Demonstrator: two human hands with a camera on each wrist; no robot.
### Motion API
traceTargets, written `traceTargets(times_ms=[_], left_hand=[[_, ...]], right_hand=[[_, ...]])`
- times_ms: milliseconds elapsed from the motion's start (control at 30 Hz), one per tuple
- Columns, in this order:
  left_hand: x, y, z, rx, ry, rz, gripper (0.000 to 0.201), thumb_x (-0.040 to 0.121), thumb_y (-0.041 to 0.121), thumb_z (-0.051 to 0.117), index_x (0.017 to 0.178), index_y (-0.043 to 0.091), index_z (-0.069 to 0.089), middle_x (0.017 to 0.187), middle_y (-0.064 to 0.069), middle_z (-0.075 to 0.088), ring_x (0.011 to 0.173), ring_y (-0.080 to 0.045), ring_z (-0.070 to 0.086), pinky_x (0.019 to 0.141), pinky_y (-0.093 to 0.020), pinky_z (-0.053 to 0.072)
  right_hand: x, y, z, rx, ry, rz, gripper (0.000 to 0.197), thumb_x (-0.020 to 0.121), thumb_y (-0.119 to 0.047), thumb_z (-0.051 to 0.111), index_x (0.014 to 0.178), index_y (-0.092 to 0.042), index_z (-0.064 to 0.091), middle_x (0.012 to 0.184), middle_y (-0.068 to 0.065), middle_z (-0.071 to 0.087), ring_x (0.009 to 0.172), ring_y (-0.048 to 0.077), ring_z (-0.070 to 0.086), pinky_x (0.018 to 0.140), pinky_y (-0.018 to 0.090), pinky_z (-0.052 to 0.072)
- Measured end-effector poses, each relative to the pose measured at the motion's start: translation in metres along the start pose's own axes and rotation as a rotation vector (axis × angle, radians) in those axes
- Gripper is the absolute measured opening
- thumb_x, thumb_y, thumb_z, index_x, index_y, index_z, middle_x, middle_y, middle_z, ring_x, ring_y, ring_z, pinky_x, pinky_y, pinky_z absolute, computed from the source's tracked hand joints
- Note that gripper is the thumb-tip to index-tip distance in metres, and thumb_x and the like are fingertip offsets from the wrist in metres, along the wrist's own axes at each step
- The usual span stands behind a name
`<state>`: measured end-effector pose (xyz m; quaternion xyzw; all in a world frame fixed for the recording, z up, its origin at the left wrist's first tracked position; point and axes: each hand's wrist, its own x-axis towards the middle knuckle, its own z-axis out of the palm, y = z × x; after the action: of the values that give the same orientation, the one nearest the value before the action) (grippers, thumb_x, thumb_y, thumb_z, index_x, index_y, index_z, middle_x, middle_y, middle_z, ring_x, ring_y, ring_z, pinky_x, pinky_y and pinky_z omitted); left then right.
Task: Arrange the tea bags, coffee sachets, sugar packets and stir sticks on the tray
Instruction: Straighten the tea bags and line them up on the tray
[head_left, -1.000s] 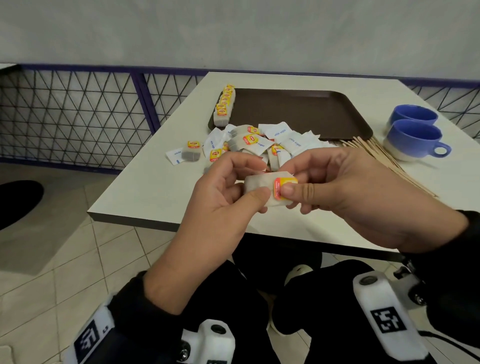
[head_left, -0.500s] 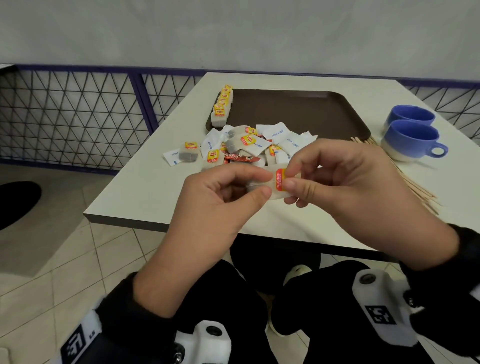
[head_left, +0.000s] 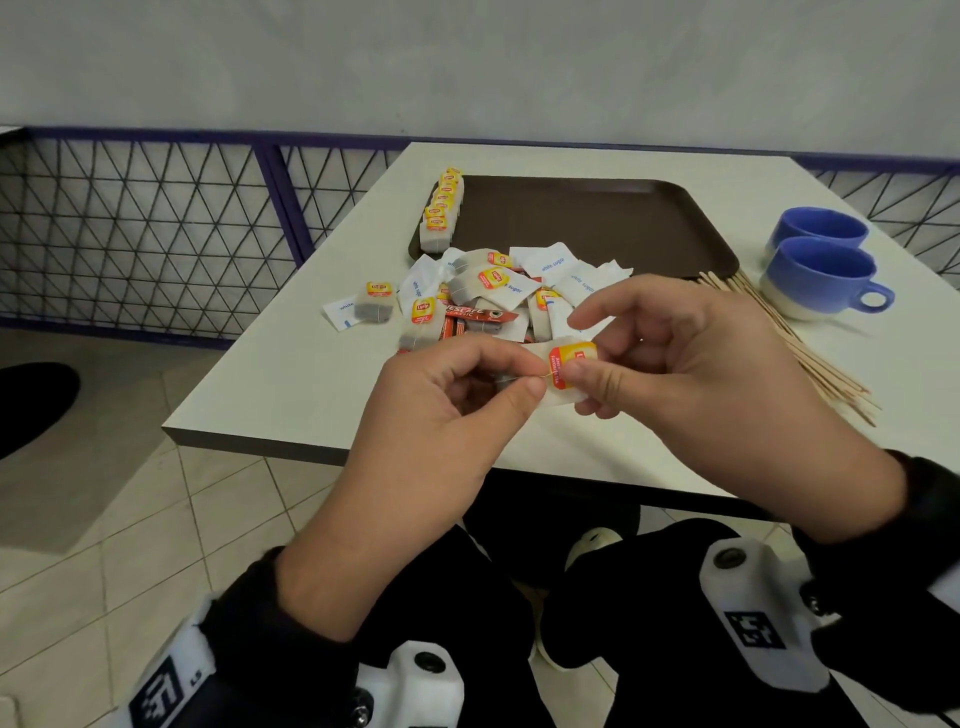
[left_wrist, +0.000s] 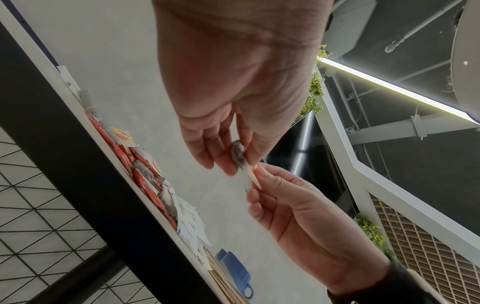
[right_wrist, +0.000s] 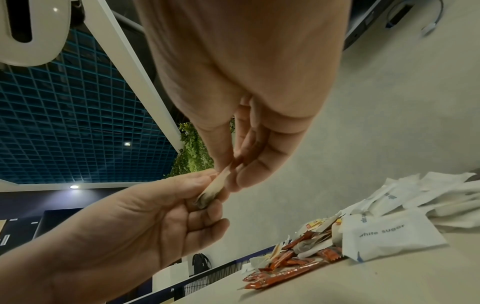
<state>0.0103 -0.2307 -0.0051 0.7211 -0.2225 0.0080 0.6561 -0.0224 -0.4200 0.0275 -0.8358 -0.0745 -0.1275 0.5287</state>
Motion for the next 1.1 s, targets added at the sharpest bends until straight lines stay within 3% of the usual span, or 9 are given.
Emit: traceTargets(times_ms=[300,500,567,633,700,800,867,933,1100], left_hand=[[0.001,-0.005,0.000,0.041,-0.049,0.028,0.017,0.090,0.010,0.074,0.089,0.026,0.077,0.092,0.005,0.075,0.095,-0.020,0.071,0.090,-0.043,0.058],[0.007,-0.009,-0.002,0.058,-0.034,0.047,0.014,0.091,0.012,0.073,0.090,0.025,0.076,0.092,0.003,0.075,0.093,-0.023,0.071,0.089,-0.047,0.058],[0.015,-0.011,-0.007,0.102,-0.054,0.062,0.010,0.090,0.015,0.072,0.091,0.025,0.075,0.090,0.003,0.074,0.088,-0.024,0.070,0.085,-0.048,0.058],[0.031,-0.010,-0.020,0.217,-0.103,0.104,0.008,0.090,0.019,0.070,0.093,0.026,0.074,0.092,0.005,0.073,0.085,-0.018,0.070,0.081,-0.045,0.058],[0.053,-0.005,-0.041,0.387,-0.152,0.144,0.008,0.092,0.022,0.071,0.098,0.026,0.072,0.099,0.009,0.071,0.087,-0.009,0.069,0.079,-0.038,0.059],[0.093,0.003,-0.077,0.771,-0.227,0.181,0.016,0.093,0.034,0.068,0.109,0.030,0.067,0.107,0.014,0.061,0.092,-0.002,0.064,0.079,-0.028,0.054],[0.120,0.001,-0.097,1.069,-0.311,0.163,0.023,0.094,0.042,0.062,0.115,0.032,0.063,0.111,0.012,0.057,0.097,-0.007,0.059,0.083,-0.029,0.049],[0.145,-0.006,-0.114,1.295,-0.379,0.088,0.027,0.095,0.045,0.058,0.119,0.032,0.060,0.114,0.008,0.057,0.099,-0.011,0.056,0.087,-0.033,0.048],[0.184,-0.030,-0.131,1.410,-0.460,-0.093,0.033,0.093,0.050,0.055,0.120,0.031,0.060,0.117,0.005,0.061,0.104,-0.017,0.057,0.091,-0.040,0.052]], right_hand=[[0.002,0.001,-0.001,-0.056,-0.018,0.004,0.025,0.083,-0.012,0.081,0.102,-0.020,0.068,0.073,0.005,0.071,0.066,0.023,0.075,0.070,0.058,0.059],[0.017,-0.007,-0.003,-0.253,-0.113,-0.050,0.024,0.083,-0.017,0.082,0.099,-0.028,0.067,0.072,-0.002,0.070,0.065,0.016,0.072,0.059,0.032,0.052],[0.034,-0.012,-0.005,-0.361,-0.169,-0.074,0.022,0.082,-0.018,0.082,0.097,-0.027,0.070,0.073,-0.003,0.070,0.067,0.015,0.071,0.062,0.033,0.054],[0.058,-0.020,-0.007,-0.453,-0.227,-0.099,0.019,0.081,-0.018,0.084,0.095,-0.024,0.073,0.075,-0.003,0.071,0.067,0.013,0.071,0.067,0.036,0.057],[0.086,-0.030,-0.009,-0.544,-0.264,-0.116,0.016,0.080,-0.019,0.084,0.091,-0.023,0.074,0.076,-0.005,0.072,0.068,0.007,0.069,0.068,0.030,0.058],[0.135,-0.041,-0.006,-0.696,-0.319,-0.127,0.011,0.080,-0.022,0.083,0.085,-0.025,0.074,0.072,-0.007,0.072,0.057,0.000,0.062,0.054,0.018,0.049],[0.169,-0.044,0.002,-0.793,-0.364,-0.122,0.010,0.081,-0.022,0.082,0.085,-0.025,0.072,0.069,-0.007,0.073,0.051,0.000,0.061,0.049,0.016,0.046],[0.202,-0.042,0.013,-0.879,-0.407,-0.125,0.011,0.081,-0.021,0.081,0.084,-0.024,0.071,0.068,-0.007,0.074,0.052,0.002,0.064,0.055,0.018,0.046],[0.270,-0.020,0.049,-0.967,-0.515,-0.096,0.010,0.083,-0.017,0.078,0.088,-0.022,0.071,0.068,-0.003,0.076,0.059,0.014,0.072,0.060,0.021,0.051]])
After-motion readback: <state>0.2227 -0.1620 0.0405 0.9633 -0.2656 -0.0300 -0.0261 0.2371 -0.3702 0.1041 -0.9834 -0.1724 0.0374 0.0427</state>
